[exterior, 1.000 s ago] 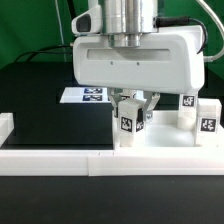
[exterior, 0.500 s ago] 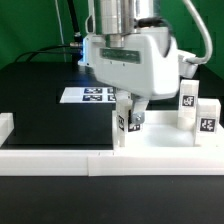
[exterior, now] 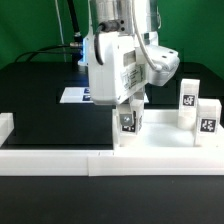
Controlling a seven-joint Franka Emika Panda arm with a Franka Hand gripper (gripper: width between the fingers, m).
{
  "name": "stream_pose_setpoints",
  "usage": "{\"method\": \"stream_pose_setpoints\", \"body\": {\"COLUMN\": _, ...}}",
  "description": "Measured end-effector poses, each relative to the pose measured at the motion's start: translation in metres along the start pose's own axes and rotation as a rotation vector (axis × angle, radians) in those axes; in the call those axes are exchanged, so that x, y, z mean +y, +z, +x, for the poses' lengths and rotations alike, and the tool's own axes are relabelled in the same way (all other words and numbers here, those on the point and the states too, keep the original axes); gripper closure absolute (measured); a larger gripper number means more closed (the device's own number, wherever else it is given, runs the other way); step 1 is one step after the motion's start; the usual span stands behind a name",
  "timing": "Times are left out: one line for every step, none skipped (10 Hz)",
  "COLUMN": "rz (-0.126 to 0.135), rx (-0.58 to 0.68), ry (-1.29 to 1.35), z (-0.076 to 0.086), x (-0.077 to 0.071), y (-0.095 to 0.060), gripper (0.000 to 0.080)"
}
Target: Assemble square table
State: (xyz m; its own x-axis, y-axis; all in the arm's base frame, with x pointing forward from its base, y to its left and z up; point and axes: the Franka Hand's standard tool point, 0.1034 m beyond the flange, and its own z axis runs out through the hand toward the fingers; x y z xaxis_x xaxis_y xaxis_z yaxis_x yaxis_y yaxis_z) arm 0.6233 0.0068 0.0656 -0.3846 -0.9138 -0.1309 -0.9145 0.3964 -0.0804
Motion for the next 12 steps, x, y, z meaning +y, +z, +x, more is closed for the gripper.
{"method": "stream_pose_setpoints", "body": {"rz": -0.001, "rx": 0.001, "ry": 0.043, "z": 0.001, "x": 0.000, "y": 0.000, "gripper": 0.0507}}
{"method": "stream_pose_setpoints", "body": {"rz": -0.001, "rx": 0.002, "ry": 0.062, "z": 0.001, "x": 0.000, "y": 0.000, "gripper": 0.0504}}
{"method": "stream_pose_setpoints", "body": {"rz": -0.001, "rx": 0.005, "ry": 0.144, "z": 0.002, "x": 0.000, "y": 0.000, "gripper": 0.0504}}
{"method": "stream_pose_setpoints", "body": {"rz": -0.008, "rx": 0.013, "ry": 0.177, "z": 0.004, "x": 0.001, "y": -0.001, "gripper": 0.0497}}
{"method": "stream_pose_setpoints", "body": {"rz": -0.011, "rx": 0.019, "ry": 0.188, "z": 0.006, "x": 0.002, "y": -0.001, "gripper": 0.0494}}
{"method": "stream_pose_setpoints", "body": {"rz": -0.015, "rx": 0.029, "ry": 0.177, "z": 0.007, "x": 0.003, "y": -0.001, "gripper": 0.0494}}
{"method": "stream_pose_setpoints", "body": {"rz": -0.016, "rx": 0.026, "ry": 0.176, "z": 0.007, "x": 0.003, "y": -0.001, "gripper": 0.0415}}
{"method": "stream_pose_setpoints", "body": {"rz": -0.016, "rx": 0.026, "ry": 0.175, "z": 0.007, "x": 0.003, "y": -0.001, "gripper": 0.0415}}
{"method": "stream_pose_setpoints", "body": {"rz": -0.013, "rx": 0.023, "ry": 0.173, "z": 0.004, "x": 0.003, "y": -0.002, "gripper": 0.0280}}
{"method": "stream_pose_setpoints", "body": {"rz": -0.008, "rx": 0.009, "ry": 0.163, "z": -0.004, "x": 0.006, "y": -0.012, "gripper": 0.0177}}
{"method": "stream_pose_setpoints", "body": {"rz": -0.002, "rx": -0.009, "ry": 0.147, "z": -0.011, "x": 0.008, "y": -0.026, "gripper": 0.0158}}
{"method": "stream_pose_setpoints", "body": {"rz": 0.013, "rx": -0.036, "ry": 0.140, "z": -0.020, "x": 0.007, "y": -0.045, "gripper": 0.0158}}
